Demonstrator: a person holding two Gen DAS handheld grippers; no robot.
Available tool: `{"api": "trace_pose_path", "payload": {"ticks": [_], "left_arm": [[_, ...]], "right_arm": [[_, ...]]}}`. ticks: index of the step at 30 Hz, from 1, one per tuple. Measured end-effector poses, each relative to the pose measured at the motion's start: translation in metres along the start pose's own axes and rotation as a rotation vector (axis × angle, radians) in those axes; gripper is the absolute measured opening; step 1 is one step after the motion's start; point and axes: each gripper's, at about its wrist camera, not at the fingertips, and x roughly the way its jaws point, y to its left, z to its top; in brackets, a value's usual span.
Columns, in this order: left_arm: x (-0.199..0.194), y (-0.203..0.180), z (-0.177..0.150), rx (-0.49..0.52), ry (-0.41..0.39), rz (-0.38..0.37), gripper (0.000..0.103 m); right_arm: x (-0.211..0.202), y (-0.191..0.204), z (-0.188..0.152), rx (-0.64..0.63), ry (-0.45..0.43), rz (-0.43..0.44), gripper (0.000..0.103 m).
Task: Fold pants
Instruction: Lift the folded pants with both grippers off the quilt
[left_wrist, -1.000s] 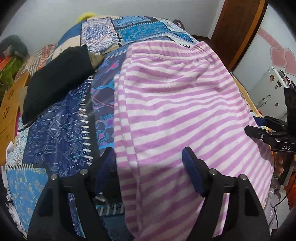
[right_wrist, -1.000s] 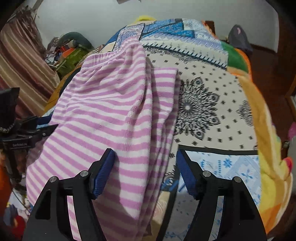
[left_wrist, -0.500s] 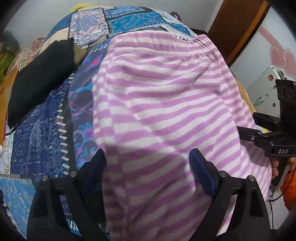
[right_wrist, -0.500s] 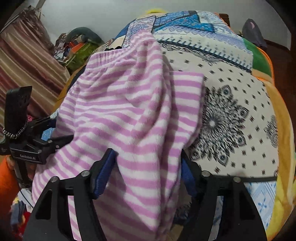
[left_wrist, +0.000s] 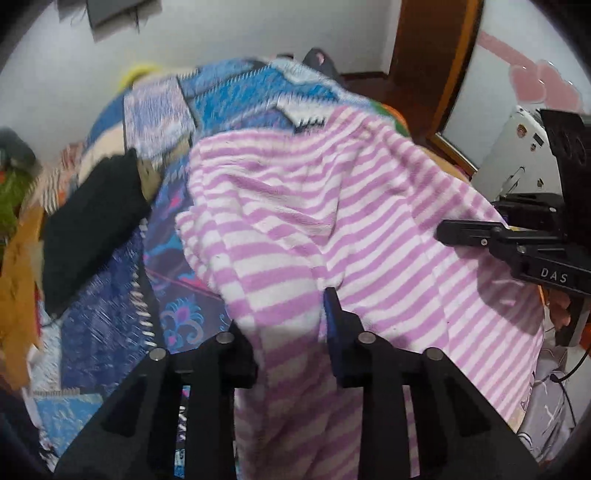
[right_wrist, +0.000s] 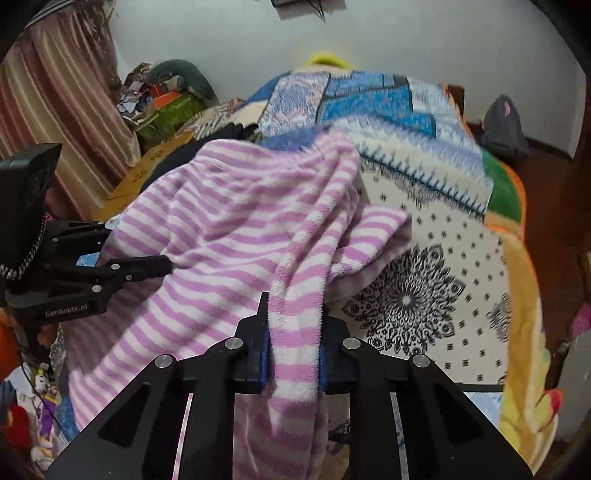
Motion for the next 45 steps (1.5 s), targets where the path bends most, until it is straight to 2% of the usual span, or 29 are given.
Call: {"api": "trace_pose_path", "payload": {"ticks": [9,15,23,28,37,42,45], "left_arm": [[-0.055,0.009,0.004,-0.023,-0.118,-0.002,0.025],[-0.094,0.029,0.01,-0.042,-0.204,0.03,0.025],[-0.142,0.081,0.022,-0.09,-0.311,0.104,0.025],[-0.158,0.127,0.038,-0.131,-0.34,0.149,0.025],[-0.136,0.229,0.065,-0.195,-0.308,0.215,0.025],[-0.094,0.285,0.079,-0.225,-0.288,0.222,0.025],[-0.053,0.321,0.088,-0.259,-0.257,0.221,0.025]], "right_arm": [[-0.042,0.025,0.028,-0.063,-0.1,-0.022,0.017],[-0.056,0.053,0.056,-0.122,-0.168,-0.031,0.017],[-0.053,0.094,0.106,-0.187,-0.255,-0.002,0.017],[-0.036,0.118,0.149,-0.203,-0.287,0.045,0.017],[0.032,0.154,0.222,-0.23,-0.276,0.082,0.017],[0.083,0.167,0.249,-0.241,-0.272,0.056,0.017],[0.116,0.164,0.261,-0.231,-0.258,0.055,0.017]]}}
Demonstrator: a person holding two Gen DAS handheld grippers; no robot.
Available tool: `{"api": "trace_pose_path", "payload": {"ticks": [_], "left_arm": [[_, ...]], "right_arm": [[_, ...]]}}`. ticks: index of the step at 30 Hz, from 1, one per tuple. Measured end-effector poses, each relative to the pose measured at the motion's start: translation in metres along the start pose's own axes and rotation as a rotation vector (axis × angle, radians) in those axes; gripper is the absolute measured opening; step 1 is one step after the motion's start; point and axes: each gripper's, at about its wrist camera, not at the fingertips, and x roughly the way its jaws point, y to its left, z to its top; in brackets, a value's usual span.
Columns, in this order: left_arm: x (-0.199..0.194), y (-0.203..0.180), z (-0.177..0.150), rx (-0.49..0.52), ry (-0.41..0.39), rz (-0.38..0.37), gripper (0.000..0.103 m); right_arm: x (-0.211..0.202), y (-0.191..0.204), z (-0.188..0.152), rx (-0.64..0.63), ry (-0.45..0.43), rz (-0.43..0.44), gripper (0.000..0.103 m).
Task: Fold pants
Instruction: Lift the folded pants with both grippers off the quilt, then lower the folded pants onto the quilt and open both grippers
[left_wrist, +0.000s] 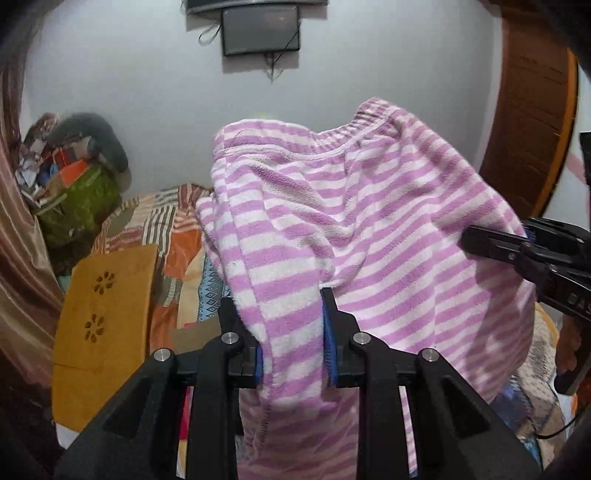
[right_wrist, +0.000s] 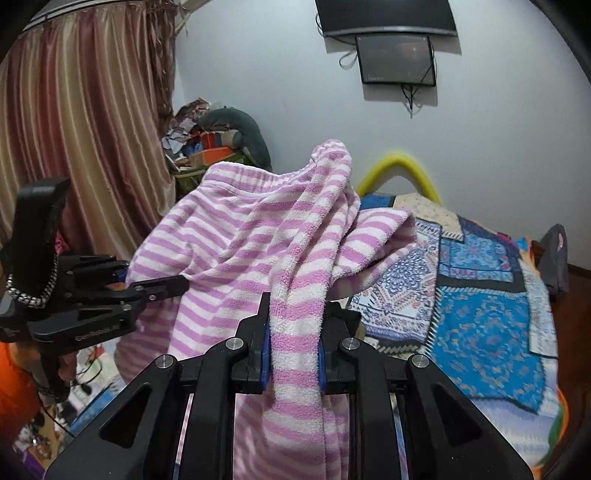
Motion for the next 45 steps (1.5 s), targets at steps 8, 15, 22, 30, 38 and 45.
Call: {"api": "trace_pose_path", "payload": {"ticks": [8,15,22,30,38,45], "left_arm": [[0.124,0.039,-0.014,-0.02,0.131,0.017,0.026],[0.121,0.071,-0.025,-0.111,0.163,0.092,0.026],[0.06,0.078,-0.035,-0.187,0.092,0.04,0.026],[0.084,0.029,-0.085,-0.065,0.196,0.056,0.027],[0.049,0.031,-0.111,-0.023,0.161,0.148,0.038],[-0.046,0.021,-0.118,-0.048,0.082,0.173,0.038]], "right_arm": [[0.105,-0.023,-0.019,-0.005,0.117,-0.057,0.017],[0.132,-0.047,-0.041,0.02,0.231,-0.2,0.023],[0.093,-0.014,-0.037,-0.08,0.183,-0.157,0.035],[0.111,0.022,-0.083,-0.201,0.315,-0.063,0.035],[0.071,-0.013,-0.108,-0.116,0.329,-0.063,0.035],[-0.017,-0.014,-0.092,-0.043,0.211,-0.08,0.035]]}}
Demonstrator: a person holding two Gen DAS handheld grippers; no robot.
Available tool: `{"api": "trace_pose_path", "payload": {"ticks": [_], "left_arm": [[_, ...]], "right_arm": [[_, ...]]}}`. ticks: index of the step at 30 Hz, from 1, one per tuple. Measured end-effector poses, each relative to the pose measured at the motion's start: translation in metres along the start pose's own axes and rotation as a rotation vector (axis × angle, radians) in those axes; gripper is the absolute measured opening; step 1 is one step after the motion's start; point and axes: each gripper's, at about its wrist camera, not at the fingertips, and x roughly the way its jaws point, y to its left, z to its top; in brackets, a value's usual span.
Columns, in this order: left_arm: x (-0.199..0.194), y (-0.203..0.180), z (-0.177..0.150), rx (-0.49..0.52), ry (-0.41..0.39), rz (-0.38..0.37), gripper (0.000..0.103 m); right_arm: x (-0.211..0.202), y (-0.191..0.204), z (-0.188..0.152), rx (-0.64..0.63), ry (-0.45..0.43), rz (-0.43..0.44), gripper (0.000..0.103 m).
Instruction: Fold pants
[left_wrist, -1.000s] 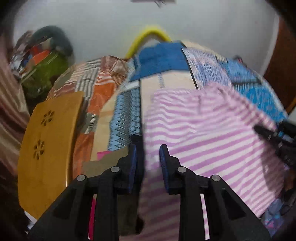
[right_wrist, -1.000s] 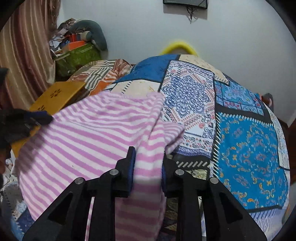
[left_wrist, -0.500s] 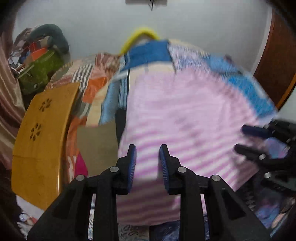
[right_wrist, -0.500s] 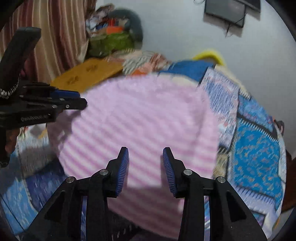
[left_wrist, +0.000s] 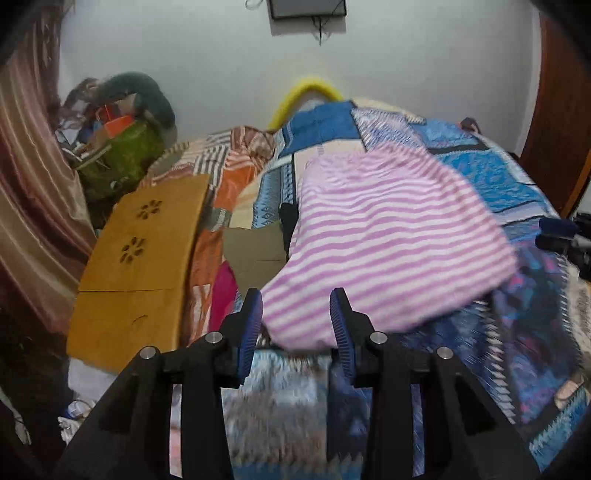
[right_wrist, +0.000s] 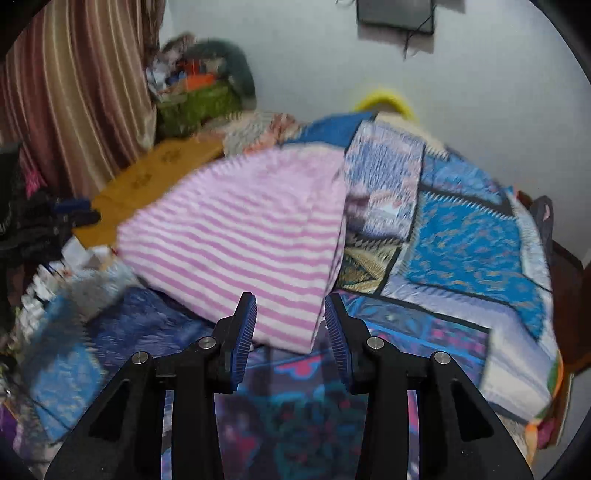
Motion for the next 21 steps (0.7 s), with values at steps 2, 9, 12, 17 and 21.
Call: {"api": "trace_pose_path", "payload": {"ticks": [2,9,12,17,21], "left_arm": [[-0.035,-0.006,-0.004,0.015,-0.039,0.033,0.038],[-0.165,-0.032,-0.019,0.013,-0.197,0.009,0.038],[-0.217,-0.049,-0.031,-0.002,-0.258,-0.031,0.038],[-0.303,-0.078,-0.058,-0.008,-0.391,-0.048,0.041],[-0.362,-0.095,-0.082,-0.017,-0.509,-0.039,0.058]], "right_arm": [[-0.032,0.005,0.003,0.008,-0.047,0.012,0.035],[-0.154,0.054,-0.003,-0.052,-0.237,0.013,0.035],[-0.198,0.073,-0.012,-0.046,-0.305,0.043,0.035],[-0.265,0.105,-0.038,-0.043,-0.431,0.065,0.035],[-0.303,0.123,-0.06,-0.034,-0.51,0.089,0.035]]}}
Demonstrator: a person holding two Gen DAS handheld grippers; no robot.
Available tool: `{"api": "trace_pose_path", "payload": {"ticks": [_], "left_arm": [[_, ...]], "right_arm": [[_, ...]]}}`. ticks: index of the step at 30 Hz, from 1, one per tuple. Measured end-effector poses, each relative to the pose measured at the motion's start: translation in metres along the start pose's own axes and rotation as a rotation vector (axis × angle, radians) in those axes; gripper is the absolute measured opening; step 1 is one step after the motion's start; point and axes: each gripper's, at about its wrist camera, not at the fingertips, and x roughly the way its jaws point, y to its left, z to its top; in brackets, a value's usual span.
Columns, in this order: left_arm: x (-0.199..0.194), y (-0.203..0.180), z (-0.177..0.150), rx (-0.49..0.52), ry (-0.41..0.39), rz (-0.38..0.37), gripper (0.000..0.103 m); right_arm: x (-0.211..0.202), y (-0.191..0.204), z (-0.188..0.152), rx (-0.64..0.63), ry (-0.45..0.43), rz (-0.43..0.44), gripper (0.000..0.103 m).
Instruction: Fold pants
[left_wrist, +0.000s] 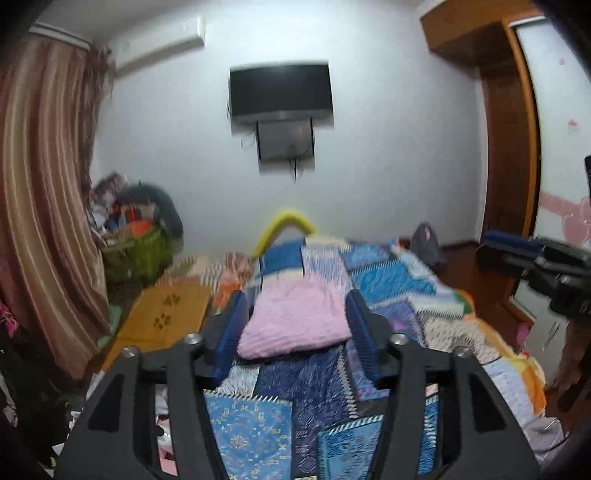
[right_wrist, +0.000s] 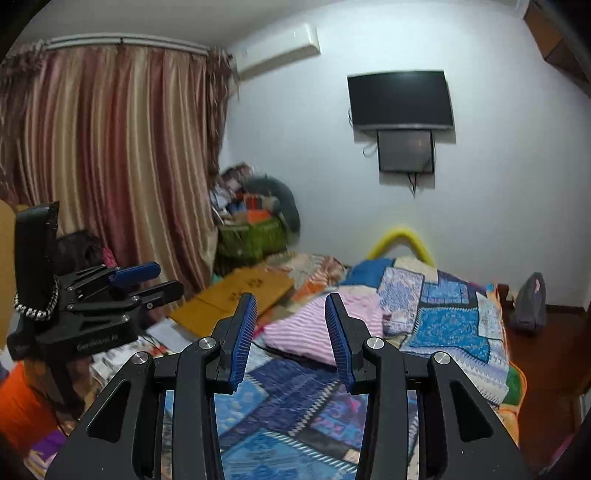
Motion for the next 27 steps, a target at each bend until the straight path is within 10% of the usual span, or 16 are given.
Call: {"api": "trace_pose_path", "payload": {"ticks": [7,12,22,27], "left_arm": [[-0.074,-0.017,-0.002,-0.038,-0.147,0.012,0.079],[-0.093,-0.02,-0.008,-0.054,-0.197,0.014,0.097],[-0.099,-0.018,-0.016,-0.082,-0.212,-0.016,0.103],[-0.097,-0.017,-0.017,-0.092,-0.208,-0.024,0.103]], "right_arm": [[-0.034,0.015,-0.008,0.019,-0.071,-0.021,0.037],[-0.045,0.018,-0.015,0.033,-0.106,-0.069,0.066],[-0.059,0.029,-0.018,0.011,-0.164,-0.167,0.102],[-0.062,0.032,-0.018,0.009,-0.179,-0.185,0.103]]}}
